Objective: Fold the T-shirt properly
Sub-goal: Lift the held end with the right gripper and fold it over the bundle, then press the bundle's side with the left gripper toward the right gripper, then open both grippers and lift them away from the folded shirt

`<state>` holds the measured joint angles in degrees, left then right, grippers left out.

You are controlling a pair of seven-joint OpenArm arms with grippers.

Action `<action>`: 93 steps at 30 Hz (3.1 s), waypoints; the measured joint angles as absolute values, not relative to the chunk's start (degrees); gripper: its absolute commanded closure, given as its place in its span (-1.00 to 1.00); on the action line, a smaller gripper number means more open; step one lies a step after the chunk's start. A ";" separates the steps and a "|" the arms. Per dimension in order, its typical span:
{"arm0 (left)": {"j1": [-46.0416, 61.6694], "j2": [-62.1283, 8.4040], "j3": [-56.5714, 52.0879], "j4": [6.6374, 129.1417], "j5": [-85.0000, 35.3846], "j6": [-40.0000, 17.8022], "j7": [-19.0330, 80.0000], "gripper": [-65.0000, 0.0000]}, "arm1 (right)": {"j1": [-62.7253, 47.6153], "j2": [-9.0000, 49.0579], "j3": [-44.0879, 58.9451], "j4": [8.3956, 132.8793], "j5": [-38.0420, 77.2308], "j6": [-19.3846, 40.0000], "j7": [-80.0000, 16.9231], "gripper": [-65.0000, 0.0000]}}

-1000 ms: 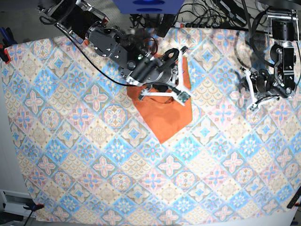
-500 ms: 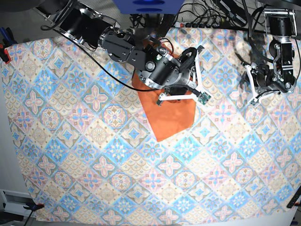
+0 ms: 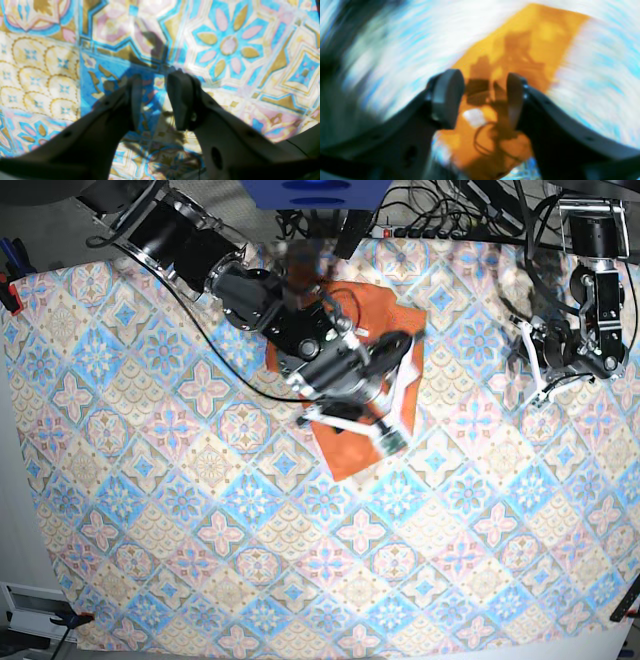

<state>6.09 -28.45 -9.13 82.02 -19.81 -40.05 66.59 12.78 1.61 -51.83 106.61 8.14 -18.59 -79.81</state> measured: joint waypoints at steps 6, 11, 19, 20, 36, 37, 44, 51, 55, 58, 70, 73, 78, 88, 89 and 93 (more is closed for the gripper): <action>8.80 -26.17 -1.10 96.62 -20.16 -40.16 71.59 0.37 | 11.20 6.52 -47.70 106.54 9.37 -24.27 -81.10 0.55; 8.78 -25.71 1.65 99.77 -19.42 -40.27 77.97 0.39 | 9.02 7.18 -42.39 106.54 8.56 -24.71 -80.62 0.62; 12.93 -27.35 1.74 104.05 -19.92 -40.14 78.46 0.50 | 6.33 8.12 -29.19 106.06 7.94 -24.71 -80.44 0.69; 13.56 -27.64 1.69 105.16 -19.84 -40.01 78.43 0.50 | 6.33 8.10 -28.69 105.54 7.94 -24.73 -80.38 0.70; 12.84 -25.39 17.41 99.81 -19.70 -39.90 78.04 0.50 | 6.20 7.97 -28.82 93.78 9.04 -24.67 -80.29 0.70; 11.75 -24.73 17.45 97.36 -19.75 -39.90 77.47 0.50 | 6.15 7.97 -28.82 92.51 9.02 -24.69 -80.36 0.70; 2.63 -22.13 22.48 84.79 -25.41 -42.15 74.46 0.50 | 6.04 8.12 -28.80 88.40 8.99 -24.69 -80.27 0.70; -1.83 -17.06 23.20 82.74 -23.86 -42.11 79.02 0.50 | 4.75 8.80 -28.82 87.74 8.86 -24.71 -80.23 0.70; -3.75 -15.18 23.35 82.04 -22.57 -42.04 80.55 0.50 | 4.62 9.28 -28.84 87.77 9.04 -24.67 -80.16 0.70; -6.79 -14.35 22.92 77.95 -23.70 -42.06 76.71 0.50 | 3.81 10.59 -28.71 88.23 8.78 -24.69 -80.20 0.70; -17.34 -9.06 17.47 59.75 -24.58 -43.29 71.24 0.38 | -0.40 10.57 -29.19 90.28 8.99 -24.69 -80.51 0.70; -19.07 -7.16 17.39 58.15 -22.72 -41.85 69.43 0.26 | -0.84 10.48 -29.23 93.56 8.97 -23.03 -80.03 0.70; -19.81 -5.37 16.53 57.89 -21.41 -41.21 69.89 0.23 | -2.26 10.35 -28.91 102.37 9.28 -17.08 -80.44 0.70; -19.33 -6.87 8.01 57.80 -20.71 -40.47 68.27 0.26 | -3.49 10.13 -25.04 104.27 9.23 -16.97 -81.10 0.71; -19.20 -7.99 7.94 58.50 -20.60 -40.40 68.29 0.30 | -3.36 10.13 -23.40 104.38 9.21 -16.95 -80.79 0.73; -16.78 -13.08 7.53 65.28 -18.83 -39.46 69.19 0.62 | -3.03 10.35 -15.44 108.51 7.97 -17.17 -80.38 0.87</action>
